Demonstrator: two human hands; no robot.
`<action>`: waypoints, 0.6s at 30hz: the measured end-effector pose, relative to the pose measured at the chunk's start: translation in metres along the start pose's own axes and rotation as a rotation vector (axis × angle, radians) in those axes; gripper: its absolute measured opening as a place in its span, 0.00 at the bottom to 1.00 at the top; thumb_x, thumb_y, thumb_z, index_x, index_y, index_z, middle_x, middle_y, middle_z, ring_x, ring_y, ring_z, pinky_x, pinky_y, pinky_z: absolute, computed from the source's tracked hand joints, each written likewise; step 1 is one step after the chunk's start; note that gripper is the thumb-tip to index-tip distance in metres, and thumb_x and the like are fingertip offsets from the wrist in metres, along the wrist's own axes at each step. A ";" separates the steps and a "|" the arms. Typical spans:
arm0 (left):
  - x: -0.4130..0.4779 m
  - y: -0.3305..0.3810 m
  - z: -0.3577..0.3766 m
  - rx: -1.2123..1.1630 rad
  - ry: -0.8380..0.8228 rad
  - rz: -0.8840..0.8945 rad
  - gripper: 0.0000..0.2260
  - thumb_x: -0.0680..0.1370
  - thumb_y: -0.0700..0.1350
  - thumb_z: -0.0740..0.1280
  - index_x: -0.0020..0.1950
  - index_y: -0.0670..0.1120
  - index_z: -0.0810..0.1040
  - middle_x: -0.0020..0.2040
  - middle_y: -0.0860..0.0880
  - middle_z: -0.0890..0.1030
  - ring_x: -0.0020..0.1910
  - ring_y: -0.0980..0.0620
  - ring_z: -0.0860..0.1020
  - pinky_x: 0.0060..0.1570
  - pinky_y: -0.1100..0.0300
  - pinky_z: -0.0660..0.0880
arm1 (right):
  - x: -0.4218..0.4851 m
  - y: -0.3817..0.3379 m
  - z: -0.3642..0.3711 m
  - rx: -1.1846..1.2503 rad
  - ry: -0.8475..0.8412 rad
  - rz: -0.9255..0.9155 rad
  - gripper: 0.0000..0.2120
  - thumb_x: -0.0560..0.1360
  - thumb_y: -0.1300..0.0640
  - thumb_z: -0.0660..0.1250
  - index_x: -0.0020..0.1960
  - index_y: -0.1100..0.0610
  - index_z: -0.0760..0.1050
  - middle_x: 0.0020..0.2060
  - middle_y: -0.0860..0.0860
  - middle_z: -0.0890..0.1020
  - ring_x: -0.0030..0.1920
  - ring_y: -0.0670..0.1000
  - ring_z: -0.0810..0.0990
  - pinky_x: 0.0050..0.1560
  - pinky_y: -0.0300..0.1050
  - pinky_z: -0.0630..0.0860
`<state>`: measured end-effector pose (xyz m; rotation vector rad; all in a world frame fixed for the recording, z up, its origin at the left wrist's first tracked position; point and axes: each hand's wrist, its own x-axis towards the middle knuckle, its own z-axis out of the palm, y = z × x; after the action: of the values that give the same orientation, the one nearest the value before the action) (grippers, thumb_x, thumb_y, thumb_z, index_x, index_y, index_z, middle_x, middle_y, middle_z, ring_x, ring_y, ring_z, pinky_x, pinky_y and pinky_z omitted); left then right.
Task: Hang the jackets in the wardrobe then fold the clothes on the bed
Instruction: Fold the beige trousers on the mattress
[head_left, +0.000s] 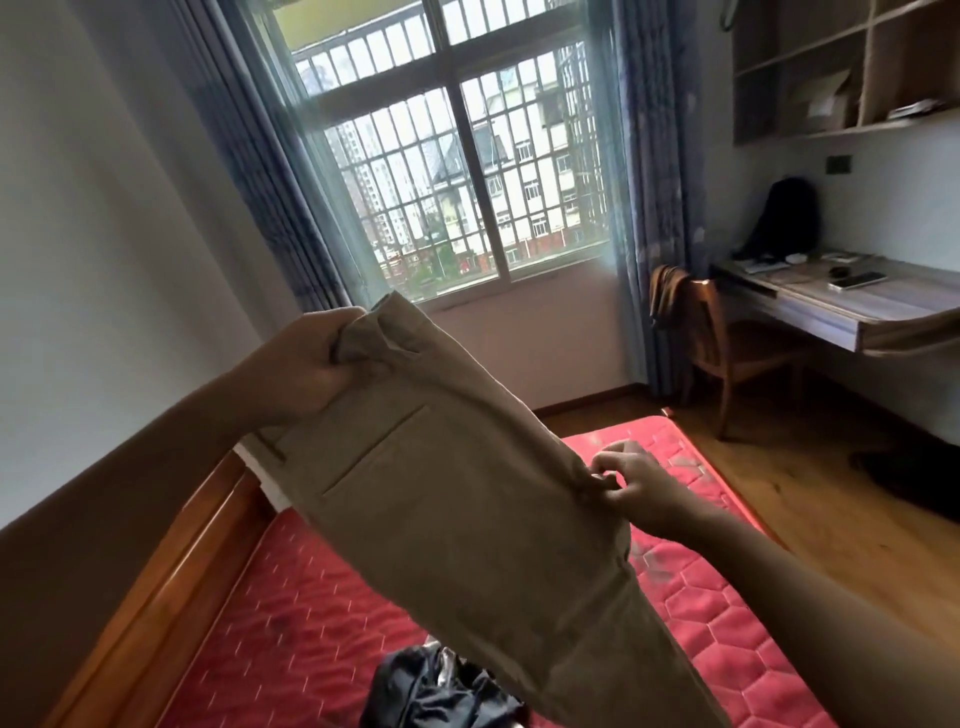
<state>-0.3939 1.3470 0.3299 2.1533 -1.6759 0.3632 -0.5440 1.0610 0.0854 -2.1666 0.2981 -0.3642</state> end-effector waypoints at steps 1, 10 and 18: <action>0.003 0.005 0.004 -0.005 -0.009 0.013 0.14 0.78 0.39 0.70 0.44 0.59 0.75 0.39 0.56 0.80 0.43 0.63 0.78 0.41 0.74 0.73 | -0.001 -0.006 -0.003 -0.048 -0.050 0.011 0.08 0.74 0.61 0.73 0.45 0.49 0.78 0.57 0.53 0.74 0.61 0.52 0.73 0.58 0.42 0.71; 0.021 0.022 0.021 -0.079 -0.185 0.068 0.07 0.75 0.58 0.68 0.45 0.56 0.76 0.40 0.56 0.79 0.39 0.53 0.78 0.40 0.65 0.73 | 0.014 -0.134 -0.013 0.302 -0.107 -0.401 0.08 0.70 0.61 0.71 0.49 0.59 0.82 0.42 0.51 0.84 0.43 0.43 0.80 0.46 0.46 0.81; 0.010 0.008 -0.011 0.030 -0.141 -0.013 0.09 0.78 0.40 0.70 0.43 0.52 0.76 0.39 0.53 0.79 0.39 0.57 0.77 0.39 0.68 0.71 | 0.003 -0.011 0.046 -0.058 -0.376 -0.021 0.13 0.72 0.69 0.63 0.40 0.55 0.83 0.41 0.49 0.84 0.43 0.49 0.83 0.48 0.53 0.83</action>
<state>-0.3985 1.3416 0.3447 2.2579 -1.7401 0.2386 -0.5235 1.1008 0.0693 -2.2430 0.0745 0.0440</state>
